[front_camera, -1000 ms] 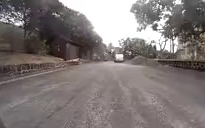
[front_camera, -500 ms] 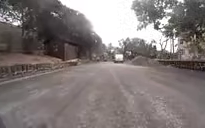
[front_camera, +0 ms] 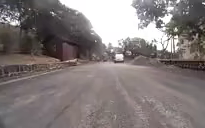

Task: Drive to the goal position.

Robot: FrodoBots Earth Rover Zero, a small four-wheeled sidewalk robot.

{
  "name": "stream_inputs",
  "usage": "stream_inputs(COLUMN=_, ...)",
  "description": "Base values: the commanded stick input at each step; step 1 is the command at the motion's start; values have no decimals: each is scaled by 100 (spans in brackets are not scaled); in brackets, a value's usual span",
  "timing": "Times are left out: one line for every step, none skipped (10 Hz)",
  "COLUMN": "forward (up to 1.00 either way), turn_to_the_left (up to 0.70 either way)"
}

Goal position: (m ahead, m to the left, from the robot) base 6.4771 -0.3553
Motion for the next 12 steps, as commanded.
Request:
stream_inputs(forward=70, turn_to_the_left=0)
stream_inputs(forward=70, turn_to_the_left=0)
stream_inputs(forward=70, turn_to_the_left=0)
stream_inputs(forward=70, turn_to_the_left=0)
stream_inputs(forward=70, turn_to_the_left=0)
stream_inputs(forward=70, turn_to_the_left=0)
stream_inputs(forward=70, turn_to_the_left=0)
stream_inputs(forward=70, turn_to_the_left=0)
stream_inputs(forward=70, turn_to_the_left=0)
stream_inputs(forward=70, turn_to_the_left=0)
stream_inputs(forward=70, turn_to_the_left=0)
stream_inputs(forward=70, turn_to_the_left=0)
